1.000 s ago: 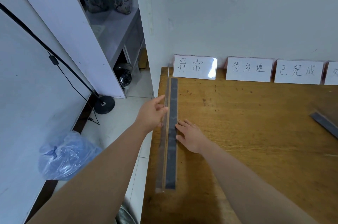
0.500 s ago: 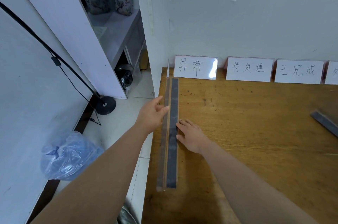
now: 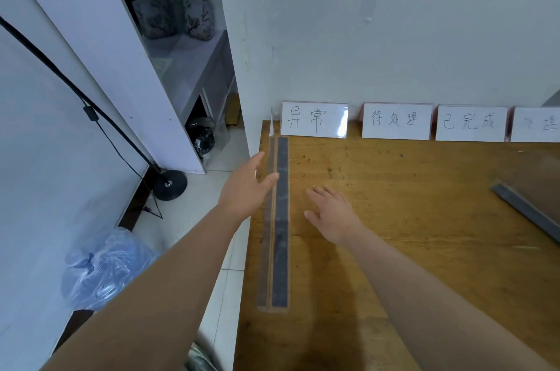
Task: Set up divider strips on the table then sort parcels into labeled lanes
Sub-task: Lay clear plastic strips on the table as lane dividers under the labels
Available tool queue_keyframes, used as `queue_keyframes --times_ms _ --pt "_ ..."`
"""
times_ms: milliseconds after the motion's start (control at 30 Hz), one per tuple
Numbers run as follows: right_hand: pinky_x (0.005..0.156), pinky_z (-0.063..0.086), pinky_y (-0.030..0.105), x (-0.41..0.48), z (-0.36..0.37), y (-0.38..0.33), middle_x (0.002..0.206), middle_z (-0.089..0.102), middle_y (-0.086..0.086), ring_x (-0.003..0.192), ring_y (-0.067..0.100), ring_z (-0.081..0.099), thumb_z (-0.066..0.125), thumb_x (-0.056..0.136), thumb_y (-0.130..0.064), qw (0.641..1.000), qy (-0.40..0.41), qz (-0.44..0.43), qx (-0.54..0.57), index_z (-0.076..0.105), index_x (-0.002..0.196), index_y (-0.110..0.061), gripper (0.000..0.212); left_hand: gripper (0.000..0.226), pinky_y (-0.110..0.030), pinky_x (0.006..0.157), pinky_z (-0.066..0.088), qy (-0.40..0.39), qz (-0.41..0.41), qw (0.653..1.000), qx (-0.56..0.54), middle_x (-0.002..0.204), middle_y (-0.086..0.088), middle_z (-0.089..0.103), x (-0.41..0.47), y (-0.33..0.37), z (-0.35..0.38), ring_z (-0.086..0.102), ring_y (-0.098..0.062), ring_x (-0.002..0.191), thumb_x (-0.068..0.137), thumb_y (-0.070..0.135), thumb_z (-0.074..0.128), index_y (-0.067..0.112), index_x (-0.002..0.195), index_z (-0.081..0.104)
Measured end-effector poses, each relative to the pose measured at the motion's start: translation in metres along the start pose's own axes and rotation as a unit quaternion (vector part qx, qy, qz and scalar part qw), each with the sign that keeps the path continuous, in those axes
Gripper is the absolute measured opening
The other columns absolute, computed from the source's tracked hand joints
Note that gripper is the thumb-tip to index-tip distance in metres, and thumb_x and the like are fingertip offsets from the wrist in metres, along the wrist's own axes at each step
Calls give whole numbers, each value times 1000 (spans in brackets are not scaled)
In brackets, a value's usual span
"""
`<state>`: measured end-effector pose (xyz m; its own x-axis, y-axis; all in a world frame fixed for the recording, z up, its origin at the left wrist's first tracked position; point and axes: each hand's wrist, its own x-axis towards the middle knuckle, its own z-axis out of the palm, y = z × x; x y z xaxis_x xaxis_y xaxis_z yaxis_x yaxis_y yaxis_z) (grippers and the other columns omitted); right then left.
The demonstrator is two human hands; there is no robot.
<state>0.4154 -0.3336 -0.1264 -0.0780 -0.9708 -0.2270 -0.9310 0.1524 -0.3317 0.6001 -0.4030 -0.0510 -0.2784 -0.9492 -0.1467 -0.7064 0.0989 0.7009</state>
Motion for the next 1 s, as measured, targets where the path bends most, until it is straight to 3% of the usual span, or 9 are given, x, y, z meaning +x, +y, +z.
queue_keyframes --times_ms 133,267,400,500,667,833,1000 --pt "121 8 42 -32 -39 20 160 22 -3 148 19 10 40 101 -39 999 38 32 -10 23 152 -24 55 58 -41 106 38 27 66 996 60 149 3 46 -3 23 0 46 -20 135 97 40 56 30 150 34" --pt "120 6 43 -77 -74 54 159 23 -3 148 18 10 39 102 -37 995 71 67 -28 27 151 -24 52 55 -34 94 42 49 150 982 107 145 4 50 -15 61 15 51 -19 129 96 38 56 30 147 38" --pt "119 6 43 -126 -100 102 159 24 -4 148 17 10 40 101 -38 987 94 125 -39 26 151 -27 53 57 -45 110 38 3 164 981 106 149 0 46 -32 109 44 44 -22 136 98 40 52 27 150 34" --pt "119 8 44 -163 -115 145 158 26 -4 148 18 13 41 101 -38 980 108 164 -44 27 151 -27 53 55 -44 114 34 -25 203 973 112 151 0 43 -48 146 73 40 -22 139 99 39 50 25 150 35" --pt "118 11 43 -230 -138 230 156 31 -5 146 16 19 41 102 -38 965 133 218 -62 33 148 -26 49 52 -39 115 27 -61 267 951 145 153 -1 41 -74 215 142 36 -21 141 102 38 45 25 150 35" --pt "117 20 41 -299 -159 334 151 40 -2 141 17 31 43 101 -34 948 154 270 -72 39 145 -23 46 51 -40 113 31 -86 292 939 161 151 -1 44 -99 284 232 40 -21 139 101 37 46 24 150 36" --pt "117 20 40 -354 -161 436 158 27 3 145 20 22 40 101 -37 938 121 308 -97 29 150 -20 53 53 -38 109 38 -110 308 925 195 150 -2 46 -110 338 323 45 -21 135 100 39 47 22 150 36"
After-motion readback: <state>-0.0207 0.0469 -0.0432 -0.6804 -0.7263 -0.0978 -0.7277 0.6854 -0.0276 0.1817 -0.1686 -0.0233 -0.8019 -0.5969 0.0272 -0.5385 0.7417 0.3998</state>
